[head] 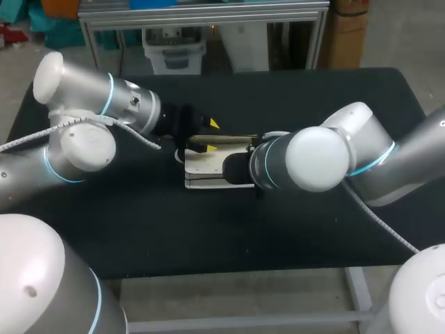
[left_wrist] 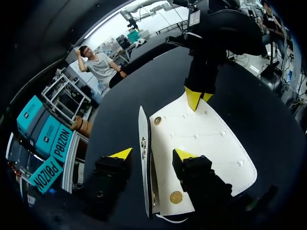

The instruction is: Pick up the bag, open it, inspect its contents, close it, and place it on the opposite side

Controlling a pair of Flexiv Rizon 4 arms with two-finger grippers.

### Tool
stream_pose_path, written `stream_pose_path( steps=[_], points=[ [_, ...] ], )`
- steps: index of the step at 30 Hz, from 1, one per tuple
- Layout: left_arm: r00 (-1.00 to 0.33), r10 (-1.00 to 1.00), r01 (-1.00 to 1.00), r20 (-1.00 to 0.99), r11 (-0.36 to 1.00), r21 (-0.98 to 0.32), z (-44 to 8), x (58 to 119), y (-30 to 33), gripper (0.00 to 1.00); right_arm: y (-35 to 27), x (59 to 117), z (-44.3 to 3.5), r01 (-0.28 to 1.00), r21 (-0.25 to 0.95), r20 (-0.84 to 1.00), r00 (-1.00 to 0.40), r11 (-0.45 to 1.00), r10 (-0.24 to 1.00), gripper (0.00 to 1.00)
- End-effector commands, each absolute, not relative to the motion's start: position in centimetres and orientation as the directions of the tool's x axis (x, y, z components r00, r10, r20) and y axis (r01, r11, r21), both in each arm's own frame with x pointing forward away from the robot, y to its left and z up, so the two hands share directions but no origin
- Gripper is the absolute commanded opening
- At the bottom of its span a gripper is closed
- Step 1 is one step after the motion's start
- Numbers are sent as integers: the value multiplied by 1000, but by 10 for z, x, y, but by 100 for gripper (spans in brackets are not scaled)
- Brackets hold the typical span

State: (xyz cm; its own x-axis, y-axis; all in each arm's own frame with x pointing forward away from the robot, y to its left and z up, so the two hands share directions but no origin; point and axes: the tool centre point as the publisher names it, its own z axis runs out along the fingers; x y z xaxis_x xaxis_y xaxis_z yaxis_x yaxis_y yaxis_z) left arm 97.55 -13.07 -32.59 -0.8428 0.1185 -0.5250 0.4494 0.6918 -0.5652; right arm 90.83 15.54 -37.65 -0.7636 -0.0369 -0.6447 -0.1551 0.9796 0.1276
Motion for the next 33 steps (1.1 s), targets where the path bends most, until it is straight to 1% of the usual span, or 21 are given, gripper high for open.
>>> stream_pose_path(
  steps=[1, 2, 3, 4, 8, 11, 12, 13, 19, 25, 33],
  points=[
    [-830, 94, 453, -549, 689, -567, -321, 970, -126, 33, 154, 906, -380, -168, 136, -748, -664, 976, -10, 0],
    [-829, 88, 449, -553, 694, -563, -320, 972, -127, 21, 154, 906, -380, -169, 136, -748, -664, 976, -11, 0],
    [-827, 82, 443, -556, 703, -557, -320, 975, -129, 13, 154, 906, -380, -170, 136, -748, -664, 976, -11, 0],
    [-828, 83, 440, -555, 709, -550, -322, 977, -130, 10, 154, 906, -380, -171, 136, -748, -663, 976, -12, 0],
    [-829, 92, 431, -552, 734, -525, -326, 980, -133, 12, 154, 905, -379, -172, 135, -749, -663, 976, -13, 0],
    [-831, 92, 420, -548, 750, -512, -330, 985, -134, 9, 153, 905, -379, -172, 134, -749, -663, 976, -13, 0],
    [-833, 91, 417, -545, 750, -513, -331, 986, -134, 2, 153, 905, -379, -171, 135, -749, -663, 976, -13, 0],
    [-838, 95, 418, -538, 745, -520, -331, 987, -133, 0, 153, 905, -379, -171, 135, -748, -663, 976, -13, 0],
    [-871, 208, 446, -446, 716, -537, -333, 980, -122, 0, 152, 905, -379, -166, 137, -747, -665, 977, -8, 0],
    [-874, 305, 467, -379, 744, -478, -354, 958, -126, 0, 153, 906, -380, -163, 139, -746, -666, 977, -5, 0],
    [-881, 351, 467, -318, 751, -466, -367, 961, -138, 0, 156, 905, -379, -163, 135, -746, -666, 977, -8, 0]
  ],
)
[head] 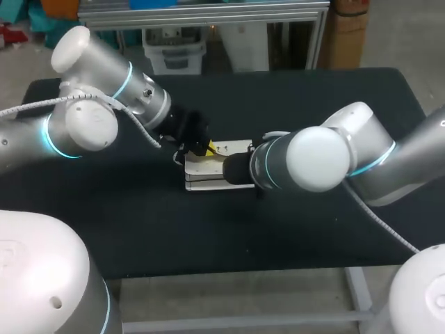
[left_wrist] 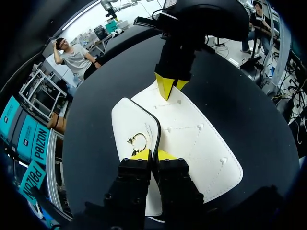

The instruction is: Pick up the bag, open it, inspect its contents, close it, and place it on the opposite side

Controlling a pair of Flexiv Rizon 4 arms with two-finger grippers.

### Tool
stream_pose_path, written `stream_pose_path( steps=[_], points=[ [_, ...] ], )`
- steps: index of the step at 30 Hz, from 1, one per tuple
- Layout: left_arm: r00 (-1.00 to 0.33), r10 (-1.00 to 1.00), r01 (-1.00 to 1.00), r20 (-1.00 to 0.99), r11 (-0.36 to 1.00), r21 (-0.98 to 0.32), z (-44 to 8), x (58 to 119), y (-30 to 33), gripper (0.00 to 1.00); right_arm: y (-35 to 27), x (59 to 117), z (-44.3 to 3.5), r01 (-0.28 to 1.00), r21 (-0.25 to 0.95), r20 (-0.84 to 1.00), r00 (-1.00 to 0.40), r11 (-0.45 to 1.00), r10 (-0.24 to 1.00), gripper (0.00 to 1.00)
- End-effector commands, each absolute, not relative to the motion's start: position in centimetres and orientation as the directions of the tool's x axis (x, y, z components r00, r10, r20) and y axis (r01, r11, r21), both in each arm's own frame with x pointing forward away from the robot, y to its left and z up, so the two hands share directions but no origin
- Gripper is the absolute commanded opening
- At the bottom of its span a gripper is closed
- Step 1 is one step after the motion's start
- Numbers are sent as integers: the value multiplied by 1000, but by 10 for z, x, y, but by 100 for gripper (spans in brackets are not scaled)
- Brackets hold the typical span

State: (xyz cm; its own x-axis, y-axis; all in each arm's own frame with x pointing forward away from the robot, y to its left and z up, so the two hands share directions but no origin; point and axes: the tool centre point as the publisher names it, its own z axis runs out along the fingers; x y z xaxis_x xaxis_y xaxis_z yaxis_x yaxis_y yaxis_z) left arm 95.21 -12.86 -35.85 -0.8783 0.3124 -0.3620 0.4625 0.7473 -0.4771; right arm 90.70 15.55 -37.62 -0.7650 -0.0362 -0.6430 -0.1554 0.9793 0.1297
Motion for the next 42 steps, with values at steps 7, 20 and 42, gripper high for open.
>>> stream_pose_path(
  steps=[7, 20, 42],
  points=[
    [-873, 398, 485, -282, 767, -419, -372, 959, -135, 1, 154, 905, -378, -160, 133, -748, -664, 978, -7, 0],
    [-874, 360, 479, -326, 746, -462, -360, 961, -113, 24, 153, 905, -377, -156, 131, -748, -664, 979, -6, 0],
    [-877, 287, 480, -385, 546, -686, -307, 986, -112, 29, 155, 904, -377, -159, 123, -746, -666, 980, -14, 0]
  ],
)
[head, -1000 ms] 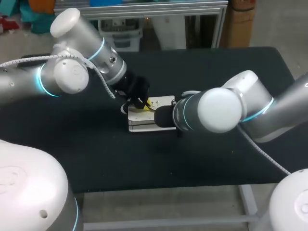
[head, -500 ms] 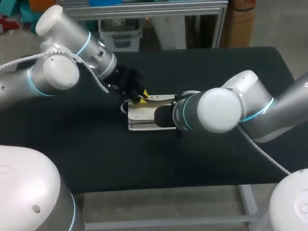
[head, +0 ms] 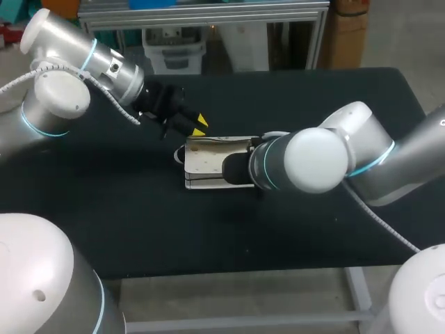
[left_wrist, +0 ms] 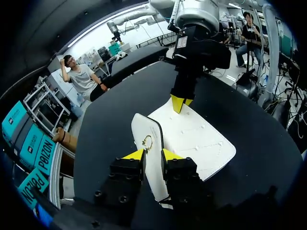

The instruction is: Pick up the bag, open it, inspect its contents, close it, and place it on the opposite side

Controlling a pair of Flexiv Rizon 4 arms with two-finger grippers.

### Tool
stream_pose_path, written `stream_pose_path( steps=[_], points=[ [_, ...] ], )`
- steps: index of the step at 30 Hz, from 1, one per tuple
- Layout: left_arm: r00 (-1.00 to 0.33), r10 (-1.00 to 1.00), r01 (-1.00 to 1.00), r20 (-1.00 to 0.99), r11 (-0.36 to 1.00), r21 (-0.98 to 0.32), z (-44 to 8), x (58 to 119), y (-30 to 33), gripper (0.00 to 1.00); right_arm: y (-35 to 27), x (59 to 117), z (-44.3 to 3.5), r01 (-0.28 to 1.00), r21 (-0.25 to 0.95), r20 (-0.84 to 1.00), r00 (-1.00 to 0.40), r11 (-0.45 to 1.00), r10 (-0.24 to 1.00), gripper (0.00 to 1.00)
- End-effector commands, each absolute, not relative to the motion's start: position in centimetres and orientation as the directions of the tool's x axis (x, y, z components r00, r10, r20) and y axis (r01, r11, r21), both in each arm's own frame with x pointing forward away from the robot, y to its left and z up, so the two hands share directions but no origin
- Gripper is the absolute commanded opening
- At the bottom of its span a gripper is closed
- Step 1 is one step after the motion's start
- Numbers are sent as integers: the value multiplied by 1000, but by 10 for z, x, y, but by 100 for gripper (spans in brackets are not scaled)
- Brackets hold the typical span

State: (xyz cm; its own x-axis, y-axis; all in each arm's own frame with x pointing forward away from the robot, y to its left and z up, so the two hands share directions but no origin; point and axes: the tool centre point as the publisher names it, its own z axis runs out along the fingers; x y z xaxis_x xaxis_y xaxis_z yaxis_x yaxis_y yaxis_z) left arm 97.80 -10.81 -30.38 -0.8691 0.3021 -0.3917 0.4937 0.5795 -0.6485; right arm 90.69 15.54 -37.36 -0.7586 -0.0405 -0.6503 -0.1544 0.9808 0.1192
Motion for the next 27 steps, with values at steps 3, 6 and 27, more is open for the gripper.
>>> stream_pose_path(
  steps=[3, 6, 27],
  points=[
    [-889, 231, 454, -394, 543, -706, -307, 992, -114, 24, 155, 904, -377, -159, 122, -746, -666, 980, -16, 0],
    [-889, 211, 450, -406, 564, -692, -311, 996, -118, 7, 156, 903, -377, -161, 121, -745, -667, 980, -18, 0],
    [-888, 217, 454, -406, 561, -693, -316, 971, -103, 62, 158, 904, -378, -164, 120, -742, -670, 979, -21, 0]
  ],
)
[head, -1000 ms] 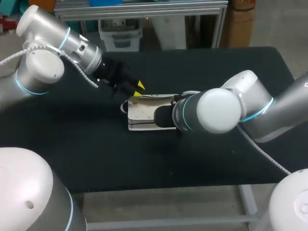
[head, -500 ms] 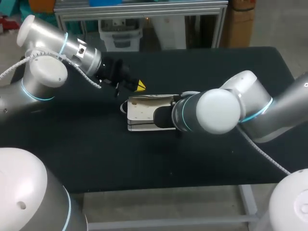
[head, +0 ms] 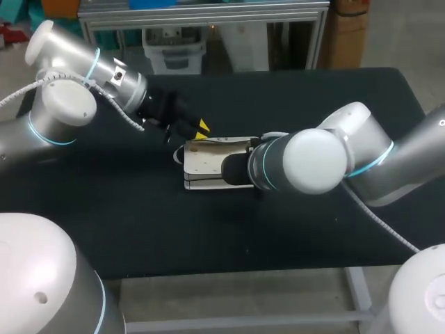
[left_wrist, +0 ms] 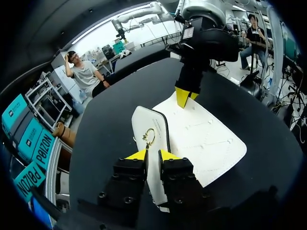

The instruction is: Pick up the bag, open it, inspect its contents, close it, and place it on the opposite side

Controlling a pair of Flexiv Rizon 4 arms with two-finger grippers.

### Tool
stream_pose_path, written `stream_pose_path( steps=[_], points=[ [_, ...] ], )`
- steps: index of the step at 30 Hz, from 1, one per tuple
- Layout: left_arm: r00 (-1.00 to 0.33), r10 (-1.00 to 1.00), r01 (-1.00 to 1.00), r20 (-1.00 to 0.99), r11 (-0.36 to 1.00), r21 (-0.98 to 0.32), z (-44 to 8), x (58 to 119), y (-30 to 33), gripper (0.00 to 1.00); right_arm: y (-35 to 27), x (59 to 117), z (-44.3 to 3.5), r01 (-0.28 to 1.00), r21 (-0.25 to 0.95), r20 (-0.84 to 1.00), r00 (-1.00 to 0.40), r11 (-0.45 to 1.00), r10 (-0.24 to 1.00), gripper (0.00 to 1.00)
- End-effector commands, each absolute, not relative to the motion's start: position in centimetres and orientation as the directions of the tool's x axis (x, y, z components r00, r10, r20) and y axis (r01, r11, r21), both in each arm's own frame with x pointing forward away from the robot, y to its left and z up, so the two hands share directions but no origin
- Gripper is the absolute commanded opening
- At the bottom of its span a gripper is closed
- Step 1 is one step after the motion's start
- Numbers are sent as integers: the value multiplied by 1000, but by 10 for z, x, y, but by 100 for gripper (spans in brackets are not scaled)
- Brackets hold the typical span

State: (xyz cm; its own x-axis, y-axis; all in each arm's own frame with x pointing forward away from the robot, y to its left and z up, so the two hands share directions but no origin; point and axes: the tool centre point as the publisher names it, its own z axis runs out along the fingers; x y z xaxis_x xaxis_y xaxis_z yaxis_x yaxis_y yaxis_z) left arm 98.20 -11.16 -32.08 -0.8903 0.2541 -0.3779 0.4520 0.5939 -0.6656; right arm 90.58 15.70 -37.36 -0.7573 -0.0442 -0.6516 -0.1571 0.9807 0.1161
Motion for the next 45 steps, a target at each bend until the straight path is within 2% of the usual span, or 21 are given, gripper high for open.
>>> stream_pose_path(
  steps=[1, 5, 8, 13, 16, 17, 18, 19, 20, 25, 30, 34, 45],
  points=[
    [-886, 209, 457, -414, 548, -701, -314, 969, -102, 63, 159, 904, -378, -166, 120, -742, -670, 979, -22, 0],
    [-869, 239, 492, -433, 503, -710, -307, 959, -100, 62, 159, 903, -378, -168, 118, -742, -670, 979, -25, 0],
    [-858, 265, 510, -441, 540, -669, -313, 954, -107, 49, 159, 903, -377, -166, 118, -744, -668, 979, -24, 0],
    [-865, 258, 493, -430, 598, -633, -328, 960, -122, 51, 160, 903, -377, -167, 116, -745, -667, 979, -26, 0],
    [-869, 239, 479, -433, 624, -617, -333, 968, -128, 47, 161, 903, -377, -170, 113, -744, -668, 979, -30, 0],
    [-869, 230, 475, -439, 636, -608, -334, 969, -129, 42, 161, 903, -377, -170, 113, -743, -668, 979, -30, 0],
    [-869, 223, 471, -441, 645, -602, -334, 969, -129, 32, 161, 902, -377, -170, 113, -743, -668, 979, -30, 0],
    [-869, 225, 472, -440, 644, -602, -334, 969, -129, 20, 161, 902, -377, -170, 113, -744, -668, 979, -30, 0],
    [-869, 222, 471, -443, 648, -599, -335, 969, -129, 0, 160, 902, -377, -169, 114, -744, -667, 979, -29, 0],
    [-863, 240, 484, -445, 643, -593, -336, 972, -121, 0, 156, 903, -377, -163, 116, -745, -667, 980, -22, 0],
    [-839, 350, 541, -417, 616, -573, -340, 956, -114, 0, 155, 904, -378, -156, 119, -744, -668, 981, -17, 0],
    [-831, 410, 556, -377, 650, -518, -349, 947, -122, 0, 155, 904, -378, -154, 121, -743, -669, 981, -13, 0],
    [-844, 463, 534, -271, 678, -505, -375, 955, -135, 0, 155, 903, -379, -151, 121, -742, -671, 981, -12, 0]
  ],
)
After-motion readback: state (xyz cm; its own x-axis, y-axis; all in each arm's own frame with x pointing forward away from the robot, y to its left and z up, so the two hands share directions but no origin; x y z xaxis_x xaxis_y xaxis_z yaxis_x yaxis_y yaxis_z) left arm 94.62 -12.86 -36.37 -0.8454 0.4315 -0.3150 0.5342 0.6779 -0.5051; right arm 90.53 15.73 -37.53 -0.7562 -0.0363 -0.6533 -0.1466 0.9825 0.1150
